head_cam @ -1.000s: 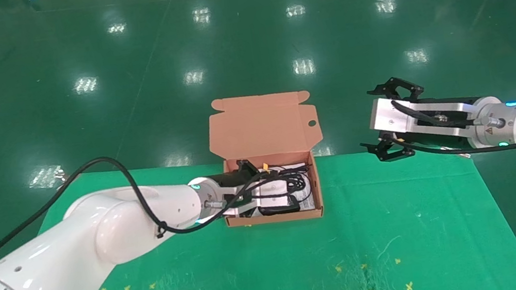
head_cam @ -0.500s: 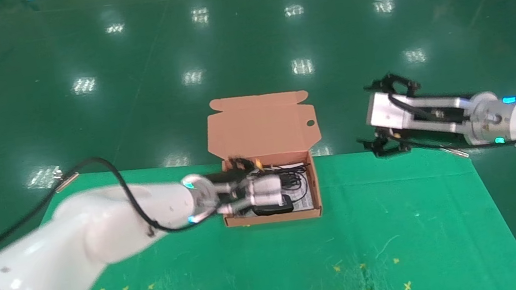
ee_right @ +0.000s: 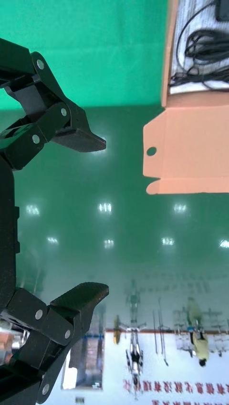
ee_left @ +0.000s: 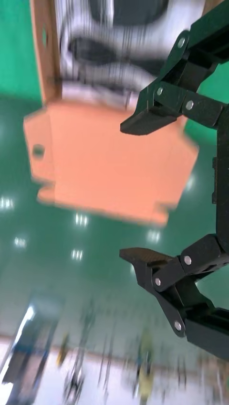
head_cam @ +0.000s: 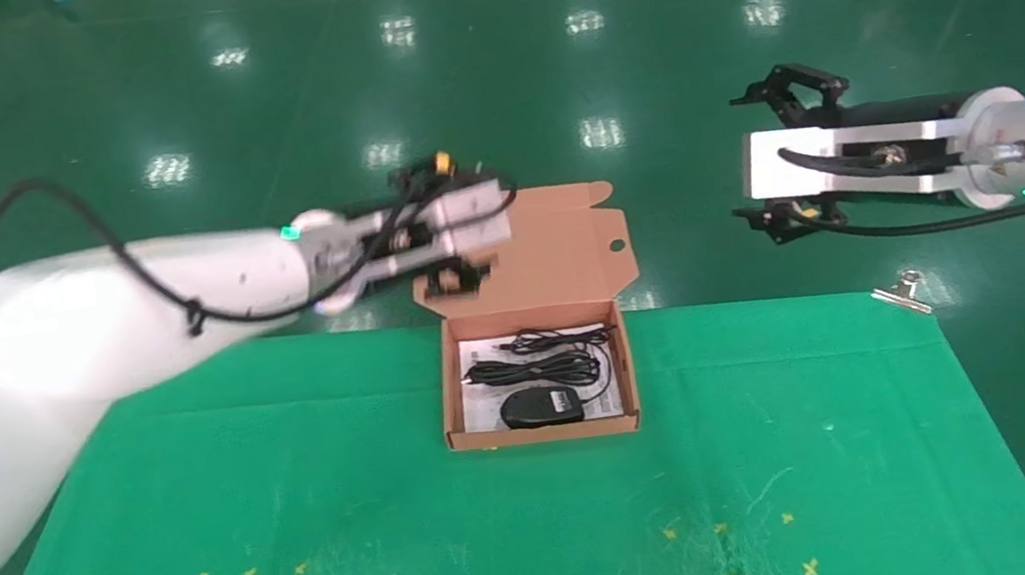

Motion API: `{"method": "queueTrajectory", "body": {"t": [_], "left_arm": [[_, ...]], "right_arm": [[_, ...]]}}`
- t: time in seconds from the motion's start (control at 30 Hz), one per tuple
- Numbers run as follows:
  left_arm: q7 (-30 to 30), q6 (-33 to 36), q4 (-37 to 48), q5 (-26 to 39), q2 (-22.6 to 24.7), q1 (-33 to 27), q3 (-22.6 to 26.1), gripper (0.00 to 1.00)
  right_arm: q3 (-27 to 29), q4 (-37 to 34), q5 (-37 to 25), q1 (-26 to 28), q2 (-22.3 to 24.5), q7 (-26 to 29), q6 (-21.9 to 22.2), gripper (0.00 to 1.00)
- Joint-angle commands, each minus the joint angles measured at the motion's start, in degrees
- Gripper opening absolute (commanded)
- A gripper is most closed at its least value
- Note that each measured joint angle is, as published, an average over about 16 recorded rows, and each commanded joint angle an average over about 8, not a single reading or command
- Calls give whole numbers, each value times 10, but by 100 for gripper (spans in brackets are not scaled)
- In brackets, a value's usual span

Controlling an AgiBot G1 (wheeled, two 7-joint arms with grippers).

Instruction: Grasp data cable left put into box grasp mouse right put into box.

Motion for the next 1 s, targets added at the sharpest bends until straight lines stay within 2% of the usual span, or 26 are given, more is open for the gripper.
{"method": "queueTrajectory", "body": {"t": [0.03,0.9,1.0], "left_arm": [[0,15,-7,-21,-11,8,-13,100],[5,258,-135,-326,-189,157,-212,100],[6,272,-143,-344,-199,166,-224,100]], "right_arm": [[5,4,6,-4,3,1,-12,100],[156,77,233,-149,58,91,-202,100],[165,81,246,-157,61,96,-214,100]]}}
